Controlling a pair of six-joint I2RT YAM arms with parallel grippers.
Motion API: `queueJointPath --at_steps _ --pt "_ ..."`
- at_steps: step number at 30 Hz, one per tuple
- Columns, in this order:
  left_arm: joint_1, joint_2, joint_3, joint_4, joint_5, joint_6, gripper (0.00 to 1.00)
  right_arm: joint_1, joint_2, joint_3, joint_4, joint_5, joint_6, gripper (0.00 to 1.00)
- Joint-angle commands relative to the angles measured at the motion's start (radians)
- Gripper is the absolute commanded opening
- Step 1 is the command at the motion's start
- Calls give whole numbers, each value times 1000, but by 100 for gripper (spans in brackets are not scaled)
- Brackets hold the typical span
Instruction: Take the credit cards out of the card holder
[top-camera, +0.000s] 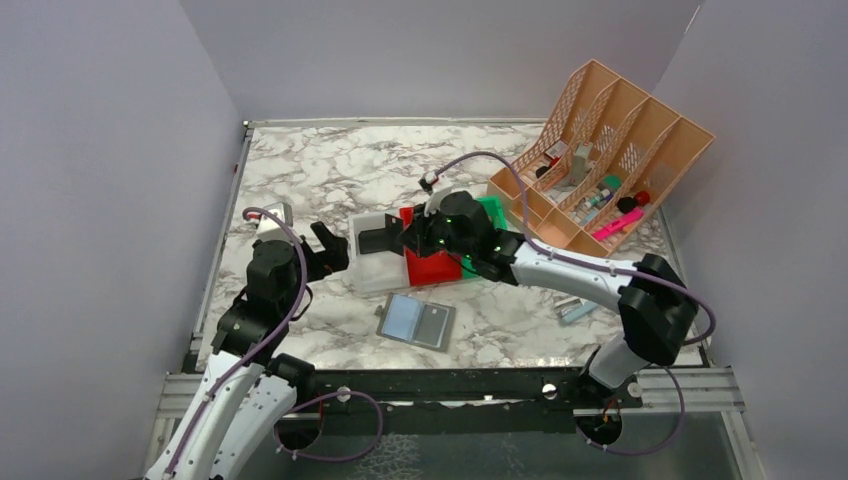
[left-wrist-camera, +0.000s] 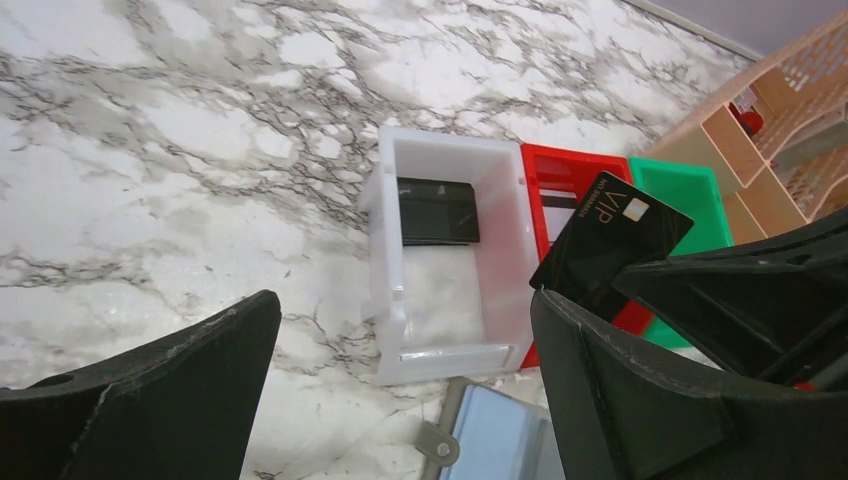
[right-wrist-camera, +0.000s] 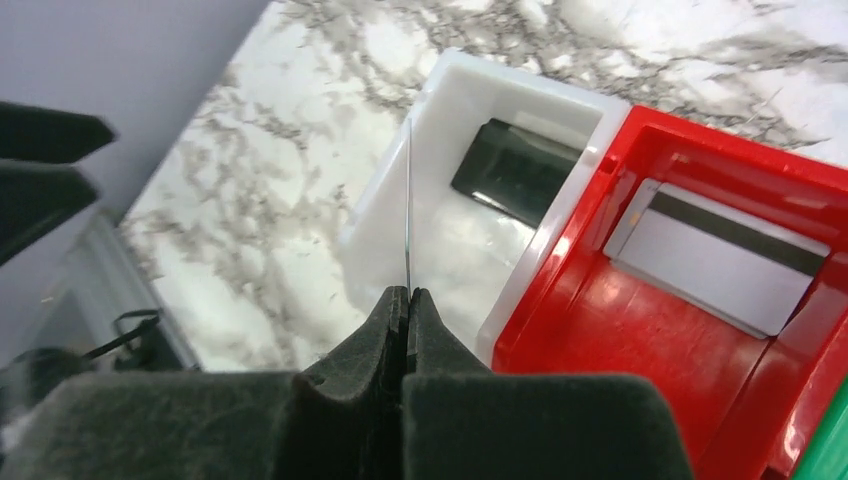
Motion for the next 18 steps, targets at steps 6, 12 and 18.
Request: queueJointPath --at_steps 6,12,18 --pt "9 -43 -24 -28 -102 37 99 153 263 311 -231 495 -286 1" --pt "24 -13 -16 -34 -86 36 99 162 364 395 -235 568 -396 1" --pt "39 -14 -7 -61 -109 22 99 162 443 450 -203 588 -502 1"
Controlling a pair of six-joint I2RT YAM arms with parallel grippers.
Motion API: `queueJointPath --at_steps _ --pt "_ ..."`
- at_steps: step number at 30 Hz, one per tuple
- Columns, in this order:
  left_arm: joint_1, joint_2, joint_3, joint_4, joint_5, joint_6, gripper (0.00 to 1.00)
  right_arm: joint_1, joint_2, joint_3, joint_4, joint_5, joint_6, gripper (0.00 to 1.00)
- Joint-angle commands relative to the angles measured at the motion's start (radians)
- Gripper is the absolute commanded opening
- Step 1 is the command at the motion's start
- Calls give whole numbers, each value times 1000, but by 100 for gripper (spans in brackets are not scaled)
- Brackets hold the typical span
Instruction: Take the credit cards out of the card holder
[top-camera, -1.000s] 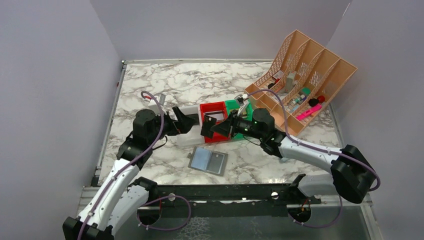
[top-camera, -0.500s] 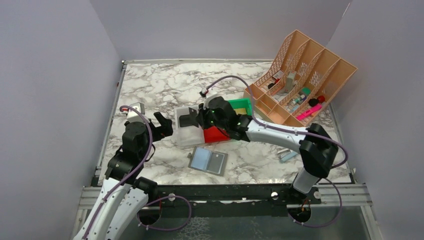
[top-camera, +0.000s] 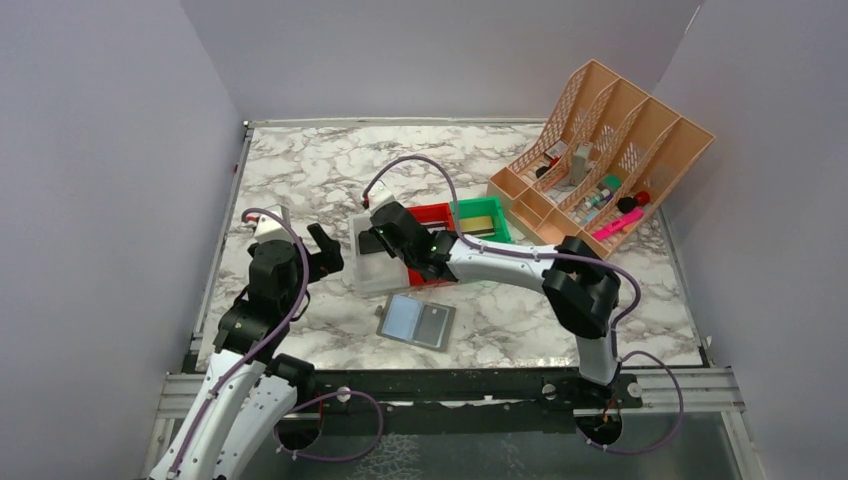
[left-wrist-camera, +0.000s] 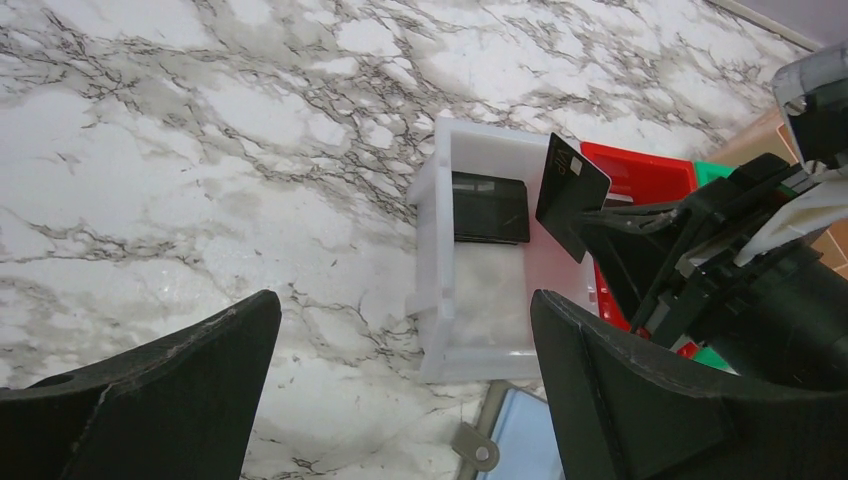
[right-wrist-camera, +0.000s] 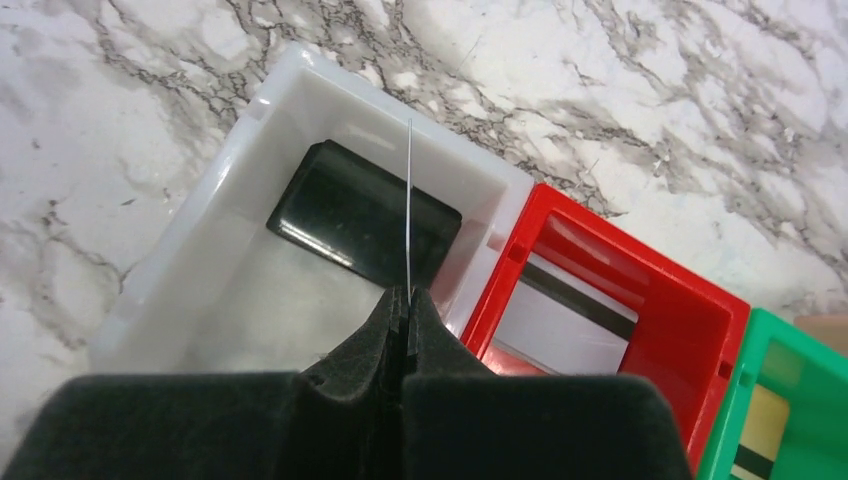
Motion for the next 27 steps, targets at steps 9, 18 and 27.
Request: queueJointPath --at_steps 9,18,27 --pt "37 -33 17 -39 -71 -5 99 0 165 151 13 120 -238 1" --pt "45 -36 18 -38 -60 -2 99 2 249 186 16 180 -339 3" --pt "48 -38 16 -38 -54 -2 99 2 266 192 12 152 -362 17"
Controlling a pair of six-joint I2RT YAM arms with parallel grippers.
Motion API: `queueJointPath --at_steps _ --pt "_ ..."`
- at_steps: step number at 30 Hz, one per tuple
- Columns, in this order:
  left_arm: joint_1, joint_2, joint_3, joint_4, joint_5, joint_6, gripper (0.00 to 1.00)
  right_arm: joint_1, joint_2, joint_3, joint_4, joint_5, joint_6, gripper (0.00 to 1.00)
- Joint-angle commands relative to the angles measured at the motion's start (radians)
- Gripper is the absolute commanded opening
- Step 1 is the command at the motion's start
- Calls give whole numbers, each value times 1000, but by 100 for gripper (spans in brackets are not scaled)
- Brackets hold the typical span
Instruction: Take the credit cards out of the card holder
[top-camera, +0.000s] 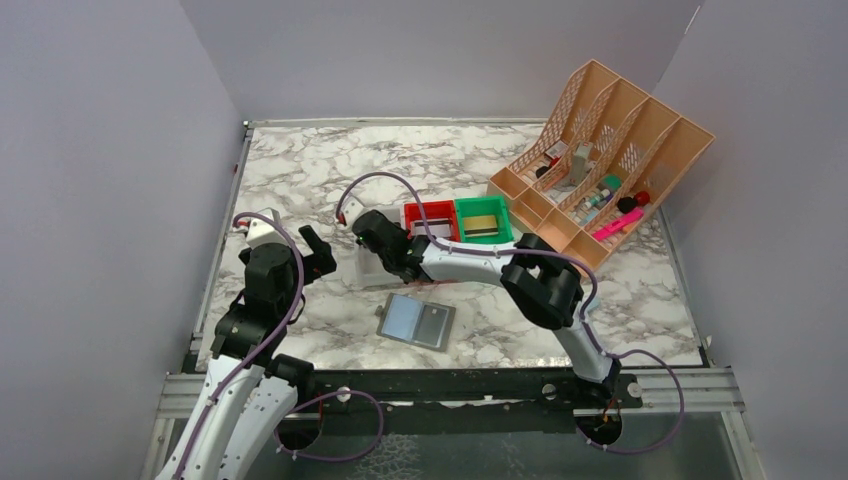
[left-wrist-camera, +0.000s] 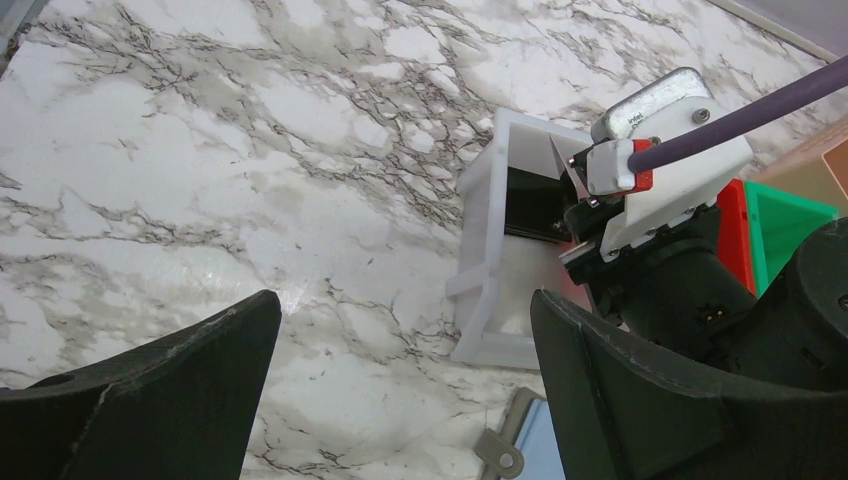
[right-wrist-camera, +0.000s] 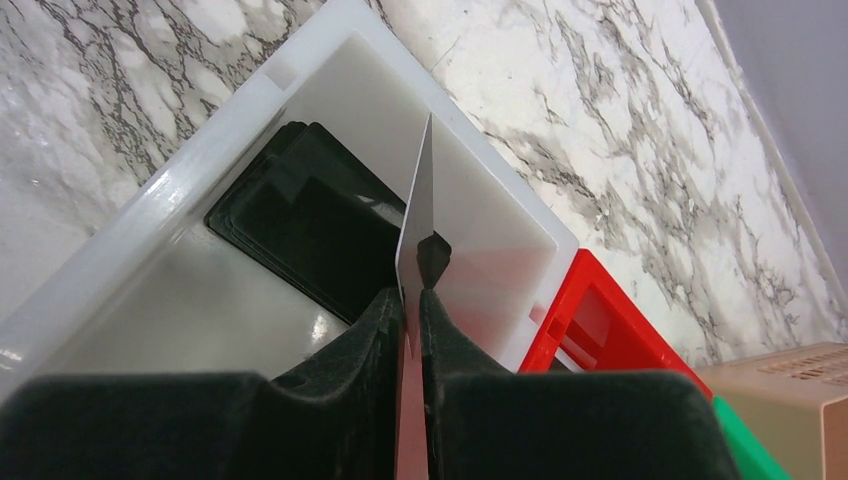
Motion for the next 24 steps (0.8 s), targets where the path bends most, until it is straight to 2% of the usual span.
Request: queueJointPath --at_steps 1,7,14,22,24 --pt "9 -9 17 7 -11 -1 99 -2 33 34 -4 14 -24 18" --pt "10 -11 16 6 -14 0 99 -2 41 42 2 15 -19 24" --pt "12 -13 15 7 -10 1 99 -2 31 36 3 -12 8 37" --pt "12 -10 15 8 -6 2 99 -2 28 40 12 -14 24 41" --pt "12 -10 14 9 -5 3 99 -2 21 33 18 -14 24 44"
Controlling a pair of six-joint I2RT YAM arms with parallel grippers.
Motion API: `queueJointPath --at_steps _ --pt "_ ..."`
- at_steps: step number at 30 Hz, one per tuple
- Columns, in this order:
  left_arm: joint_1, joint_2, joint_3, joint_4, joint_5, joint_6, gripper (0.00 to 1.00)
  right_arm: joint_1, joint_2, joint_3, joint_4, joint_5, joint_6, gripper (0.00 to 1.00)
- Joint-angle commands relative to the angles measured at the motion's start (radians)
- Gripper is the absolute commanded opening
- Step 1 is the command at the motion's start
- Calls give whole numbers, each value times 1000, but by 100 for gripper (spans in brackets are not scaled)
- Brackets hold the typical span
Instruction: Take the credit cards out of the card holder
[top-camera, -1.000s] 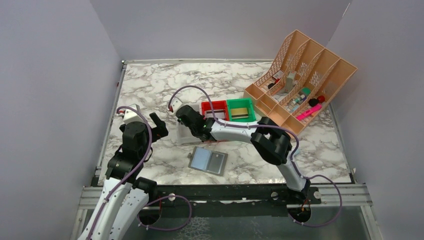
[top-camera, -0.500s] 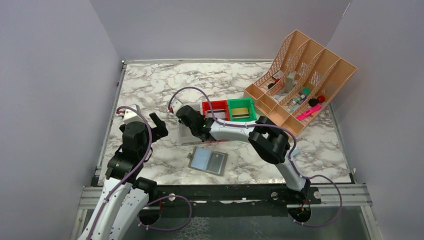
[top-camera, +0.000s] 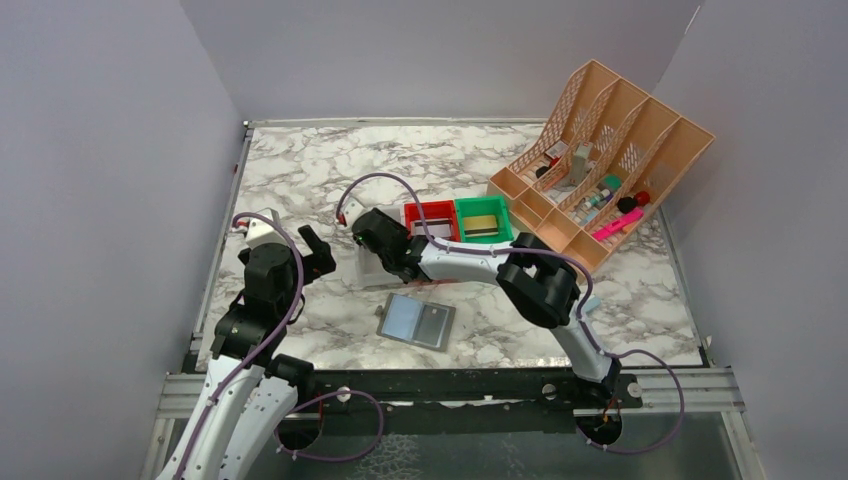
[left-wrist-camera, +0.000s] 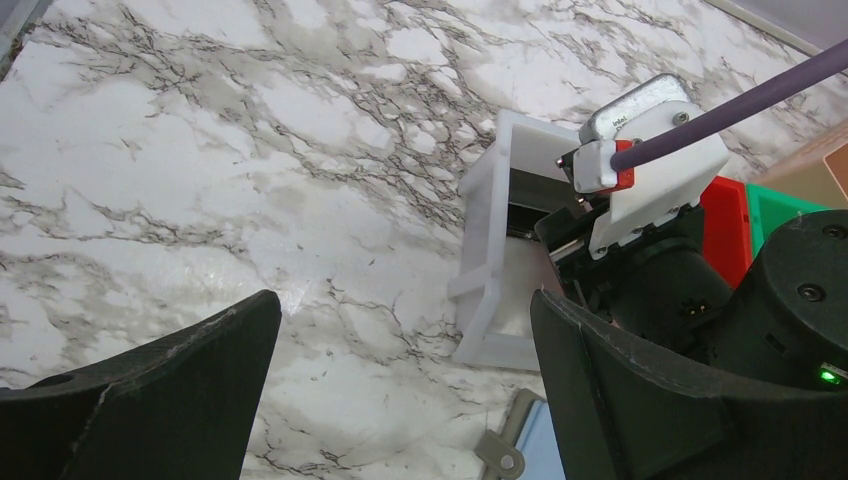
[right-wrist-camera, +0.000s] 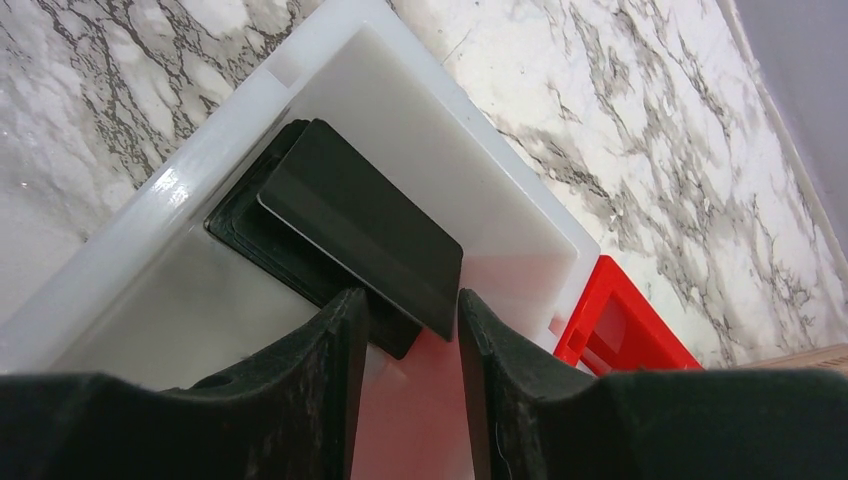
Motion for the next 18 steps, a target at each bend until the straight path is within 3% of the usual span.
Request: queueJointPath --at_steps 1,10,18 --pt "7 -9 13 10 -3 2 99 0 -10 16 20 -9 16 45" --pt "7 -5 11 15 3 7 99 -2 -21 19 23 18 45 47" --pt "7 21 12 18 29 11 99 -12 -272 -125 -6 -78 359 47"
